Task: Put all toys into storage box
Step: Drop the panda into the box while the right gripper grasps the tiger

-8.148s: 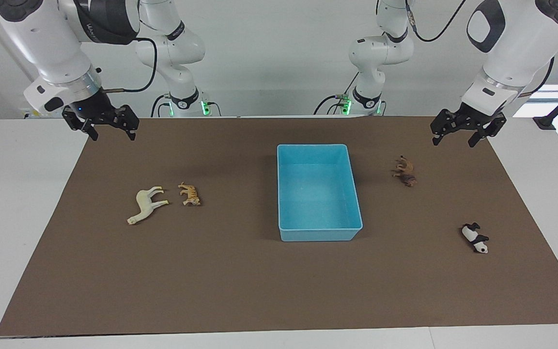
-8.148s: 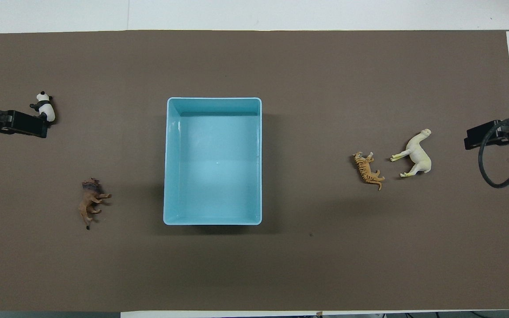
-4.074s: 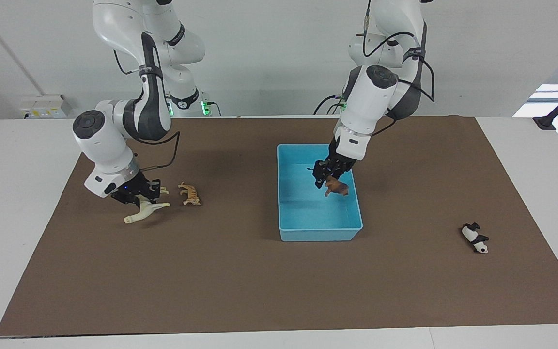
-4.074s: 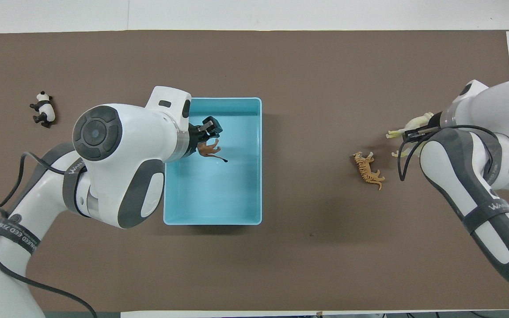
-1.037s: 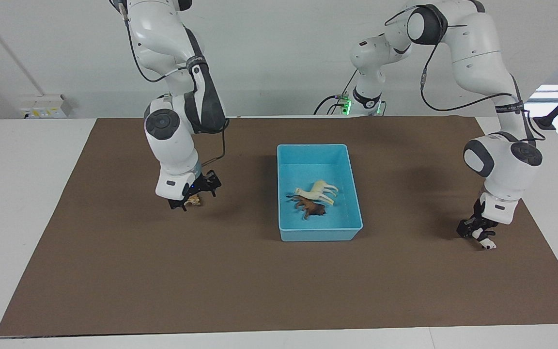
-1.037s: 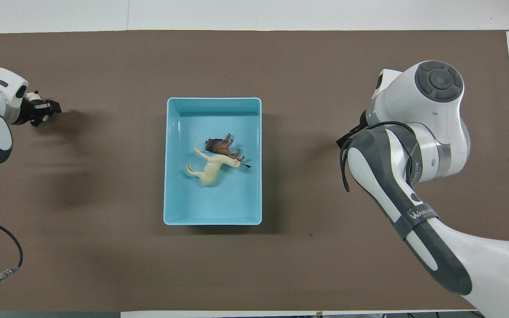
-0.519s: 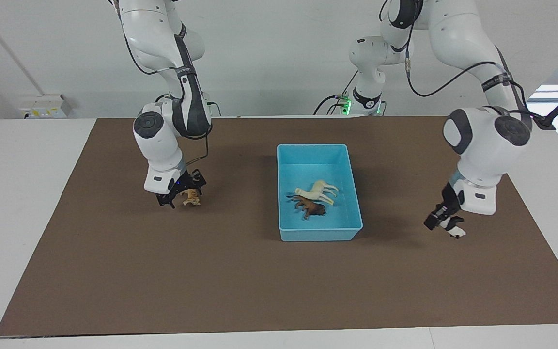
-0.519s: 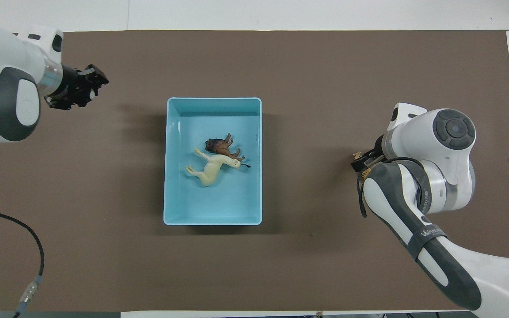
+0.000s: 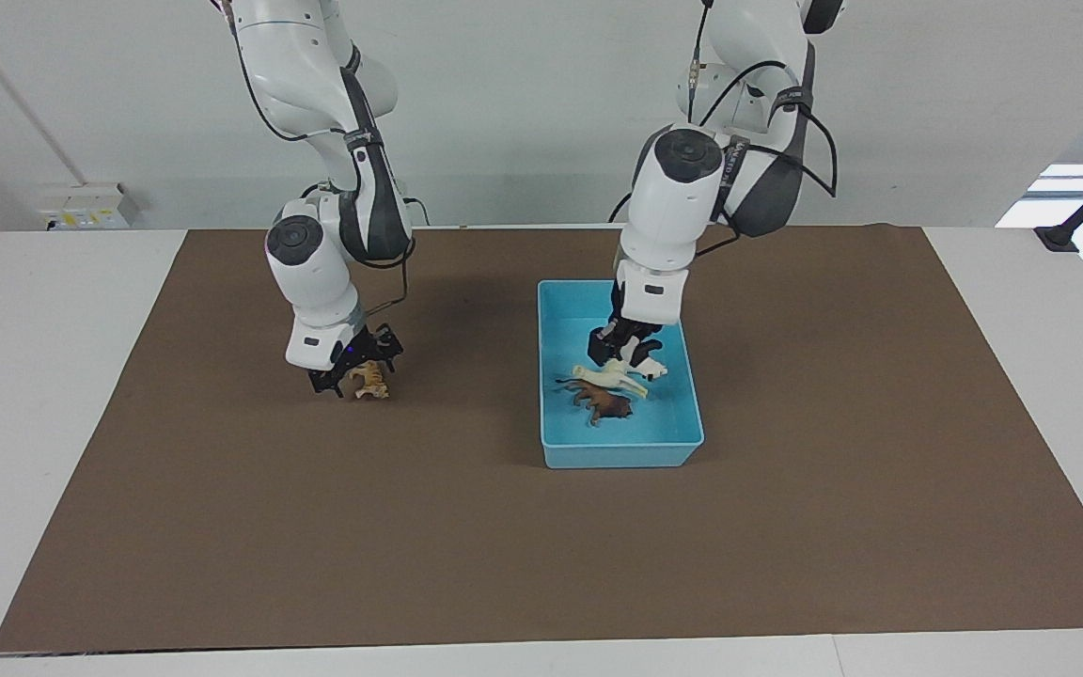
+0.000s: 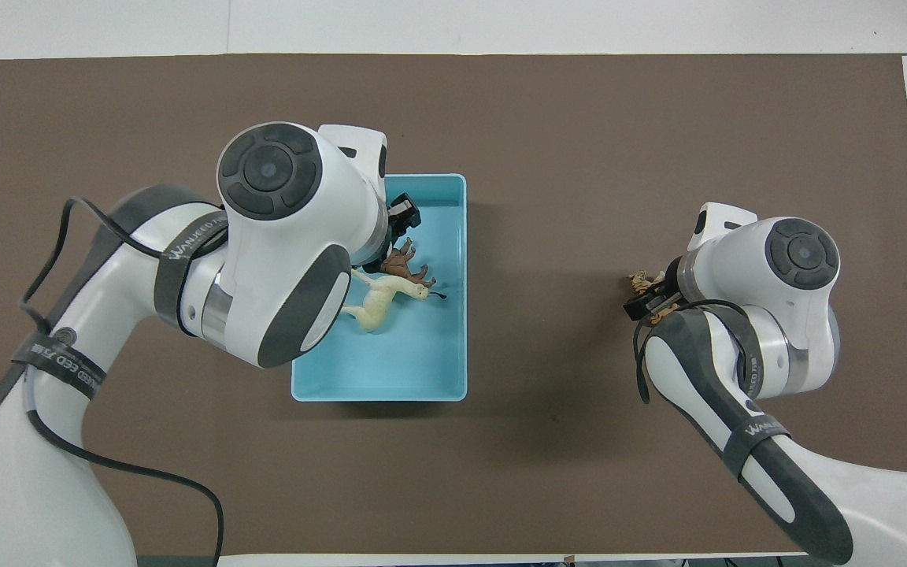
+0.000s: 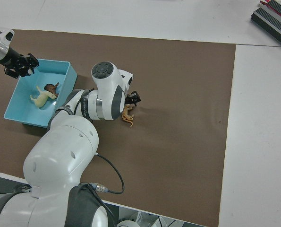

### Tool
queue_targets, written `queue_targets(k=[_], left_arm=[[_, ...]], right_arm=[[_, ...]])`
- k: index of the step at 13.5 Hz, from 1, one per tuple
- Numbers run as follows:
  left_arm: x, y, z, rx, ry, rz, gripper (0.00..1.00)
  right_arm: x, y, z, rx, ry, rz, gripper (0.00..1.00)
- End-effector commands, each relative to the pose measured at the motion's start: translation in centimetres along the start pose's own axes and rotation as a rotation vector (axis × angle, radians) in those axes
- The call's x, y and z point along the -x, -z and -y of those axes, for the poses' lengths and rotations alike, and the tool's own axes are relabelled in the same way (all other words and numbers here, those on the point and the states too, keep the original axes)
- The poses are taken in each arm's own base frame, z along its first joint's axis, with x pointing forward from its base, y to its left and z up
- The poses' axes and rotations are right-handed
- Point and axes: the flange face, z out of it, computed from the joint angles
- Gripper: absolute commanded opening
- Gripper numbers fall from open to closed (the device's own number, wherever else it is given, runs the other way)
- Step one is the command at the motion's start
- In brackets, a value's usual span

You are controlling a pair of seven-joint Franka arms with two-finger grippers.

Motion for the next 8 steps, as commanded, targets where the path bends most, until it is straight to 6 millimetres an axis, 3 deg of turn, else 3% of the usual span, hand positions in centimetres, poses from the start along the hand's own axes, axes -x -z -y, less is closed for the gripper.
queue_targets(k=[1, 4, 7, 8], left_arm=[[0.8, -0.4, 2.9, -0.016, 0.006, 0.001, 1.00], [0.6, 2.0, 3.3, -0.021, 0.012, 0.002, 1.00], [0.1, 5.0, 4.6, -0.014, 0.025, -0.009, 1.00], [-0.1, 6.2, 5.5, -0.035, 0.018, -0.022, 1.00]], right_arm=[[0.9, 0.4, 0.5, -0.001, -0.016, -0.019, 1.00], [1.5, 0.0, 0.6, 0.000, -0.020, -0.022, 0.91], [2.1, -0.7, 1.0, 0.007, -0.048, -0.039, 0.66], [2.2, -0.9, 1.4, 0.009, -0.053, -0.043, 0.65]])
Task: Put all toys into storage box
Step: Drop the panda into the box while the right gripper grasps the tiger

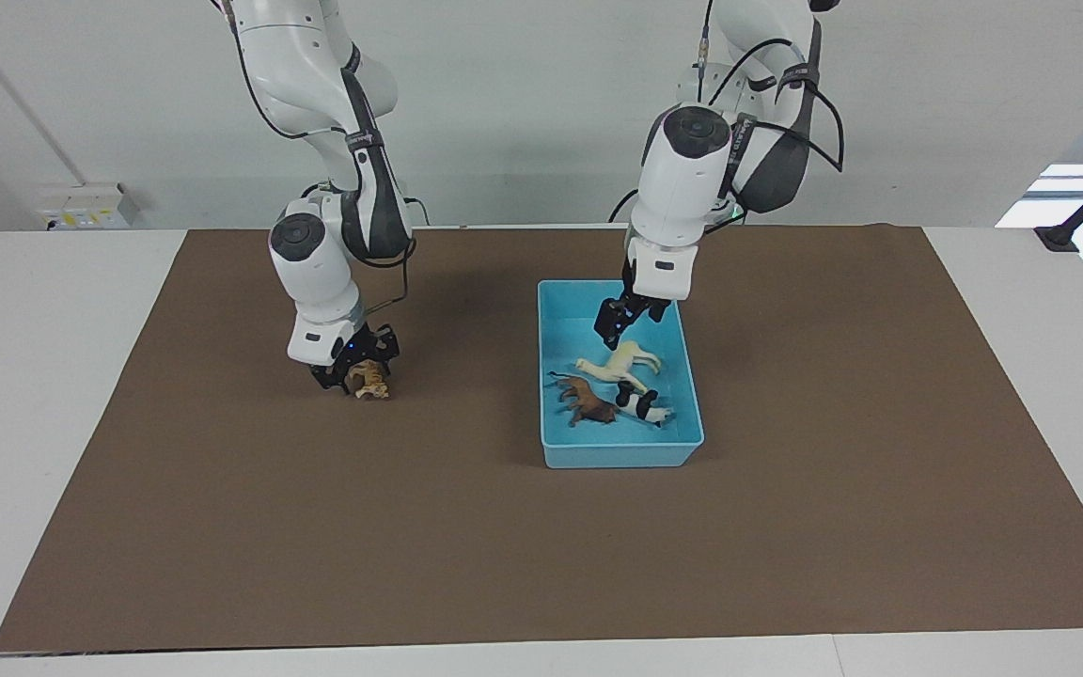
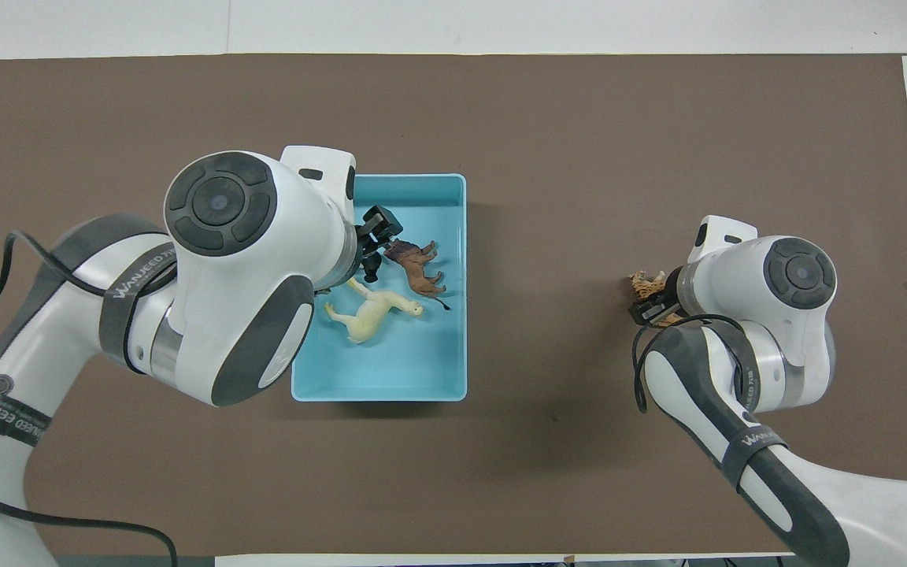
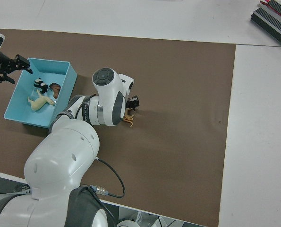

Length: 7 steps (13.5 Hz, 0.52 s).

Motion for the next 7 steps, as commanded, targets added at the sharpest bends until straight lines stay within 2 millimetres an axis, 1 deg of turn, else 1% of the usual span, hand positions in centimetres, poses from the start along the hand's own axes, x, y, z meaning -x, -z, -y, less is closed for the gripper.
queue_targets(k=[1, 2, 3, 4, 5, 6, 7], left_arm=[[-1.9, 3.5, 3.8, -0.051, -0.006, -0.042, 1.00], [-4.0, 4.9, 5.7, -0.057, -0.029, -0.060, 1.00], [-6.4, 6.1, 8.0, -0.065, -0.067, -0.060, 1.00], [-8.1, 7.1, 10.3, -0.079, -0.112, -0.051, 1.00], [-9.5, 7.8, 12.5, -0.098, -0.170, -0.035, 1.00], [-11.0, 8.1, 14.7, -0.117, -0.230, -0.010, 1.00], [-12.2, 8.2, 16.5, -0.128, -0.272, 0.007, 1.00]], right_arm=[[0.9, 0.0, 1.6, 0.006, -0.027, -0.039, 0.61], [1.2, -0.2, 1.7, 0.009, -0.033, -0.047, 0.51], [1.1, -0.1, 1.7, 0.009, -0.041, -0.049, 0.35], [0.9, 0.2, 1.6, 0.009, -0.040, -0.050, 0.11], [0.1, 0.8, 1.3, 0.009, -0.052, -0.054, 0.00], [-0.6, 1.6, 1.2, 0.000, -0.083, -0.037, 0.00], [-2.3, 3.6, 1.2, -0.007, -0.124, -0.031, 0.00]])
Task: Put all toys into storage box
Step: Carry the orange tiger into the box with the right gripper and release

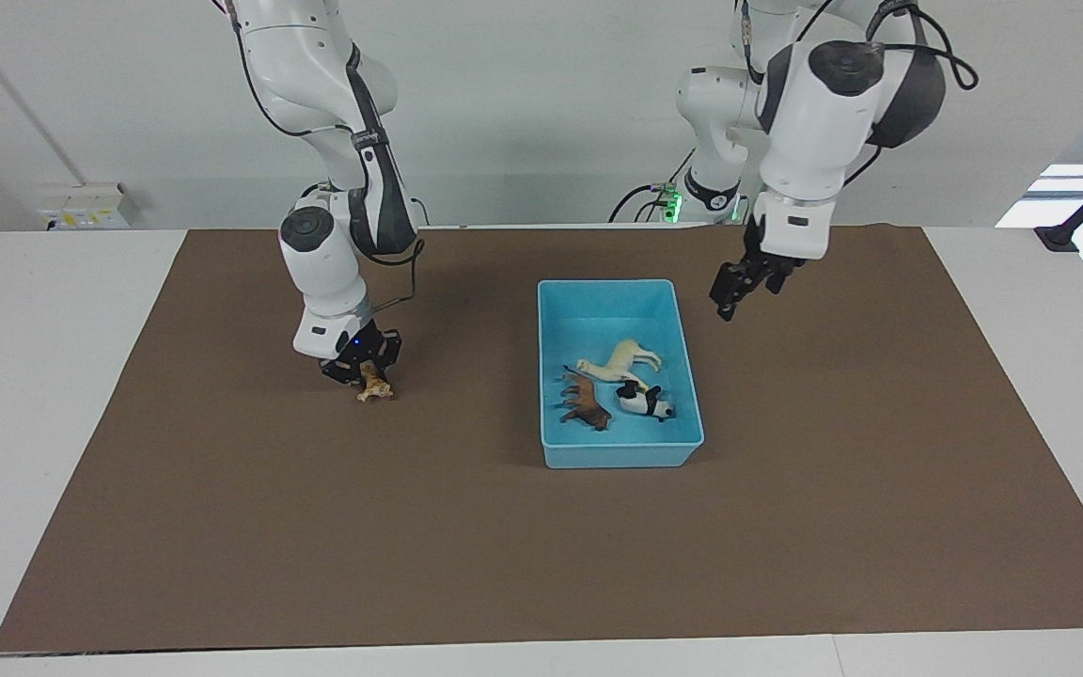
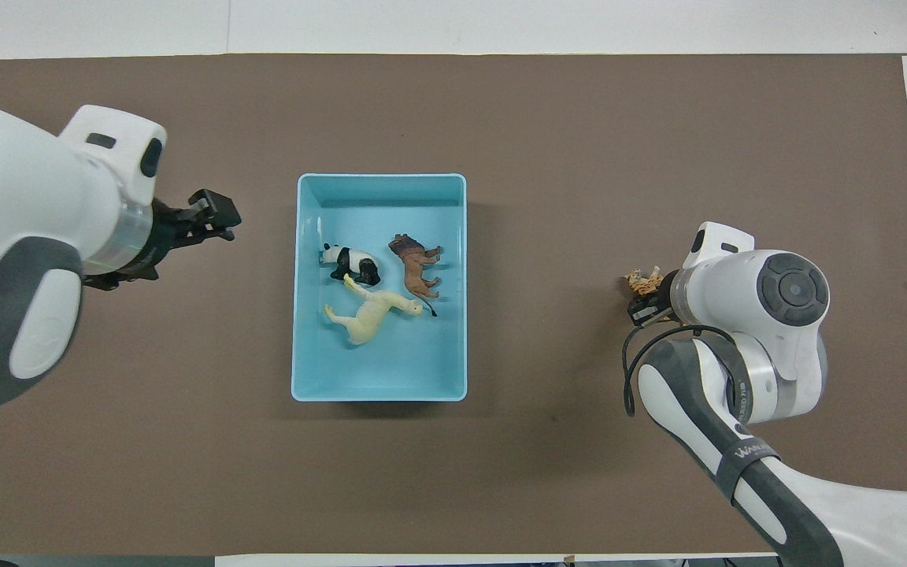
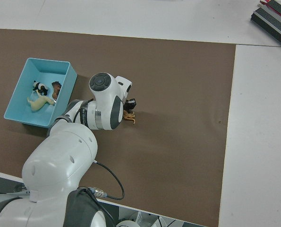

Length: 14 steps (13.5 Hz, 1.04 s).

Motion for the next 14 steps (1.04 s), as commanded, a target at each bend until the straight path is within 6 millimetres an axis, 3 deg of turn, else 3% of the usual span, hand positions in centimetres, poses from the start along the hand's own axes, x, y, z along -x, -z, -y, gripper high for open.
queue_targets(k=[1, 4, 5, 7, 9, 11, 14], left_arm=[[-1.2, 0.0, 5.1, -0.035, -0.122, 0.044, 1.00], [-3.1, 0.2, 8.8, -0.031, -0.180, 0.052, 1.00], [-3.9, 0.9, 9.7, -0.017, -0.198, 0.055, 1.00], [-5.1, 1.5, 11.2, 0.016, -0.265, 0.079, 1.00], [-4.0, 1.2, 11.1, 0.002, -0.294, 0.138, 1.00], [-3.9, 1.1, 11.1, 0.003, -0.308, 0.140, 1.00], [-3.8, 1.0, 11.6, 0.000, -0.335, 0.163, 1.00]], right_arm=[[-4.2, 5.3, 0.5, -0.020, -0.096, 0.016, 0.00], [-10.8, 12.5, 4.8, -0.028, -0.232, 0.025, 0.00], [-12.9, 15.1, 7.5, -0.050, -0.303, 0.005, 0.00], [-16.4, 17.9, 13.8, -0.154, -0.466, -0.034, 0.00], [-17.9, 19.3, 20.2, -0.193, -0.551, -0.073, 0.00], [-18.0, 18.9, 26.0, -0.222, -0.567, -0.105, 0.00], [-18.8, 16.8, 28.1, -0.245, -0.592, -0.154, 0.00]])
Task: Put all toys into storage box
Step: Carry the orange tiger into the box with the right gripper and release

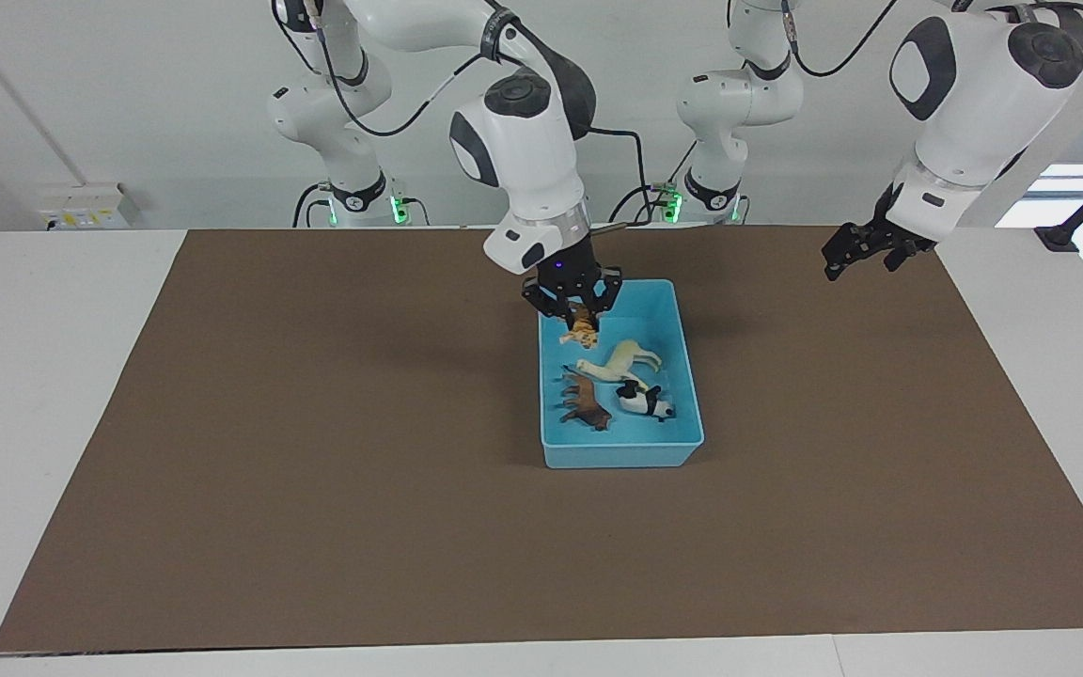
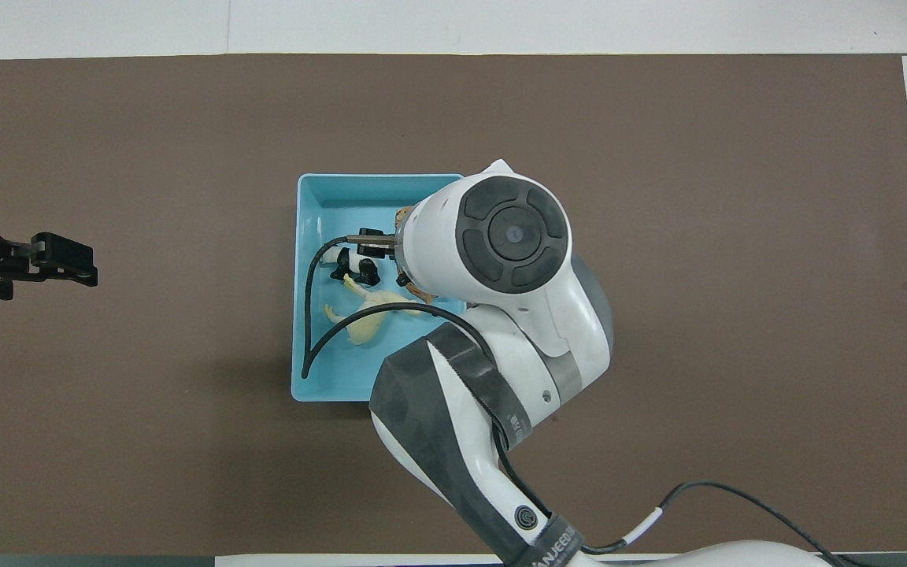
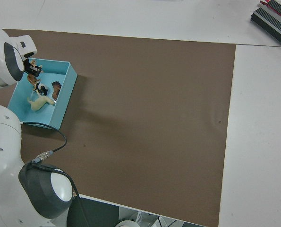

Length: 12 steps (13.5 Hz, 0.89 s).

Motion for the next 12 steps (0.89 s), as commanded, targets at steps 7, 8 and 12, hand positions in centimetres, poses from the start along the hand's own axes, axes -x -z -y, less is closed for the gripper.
queue_targets(k=[7, 8, 12], left_arm=[[-2.0, 0.5, -0.8, 0.007, -0.060, 0.048, 1.00], [-1.7, 0.7, -1.1, 0.007, -0.064, 0.051, 1.00], [-1.3, 0.7, -2.0, 0.005, -0.075, 0.050, 1.00]], right_arm=[[0.4, -6.9, 1.2, -0.028, -0.027, -0.008, 1.00], [0.4, -6.8, 1.1, -0.022, -0.032, -0.001, 1.00], [-2.3, -5.3, -1.2, -0.019, -0.083, -0.021, 1.00]])
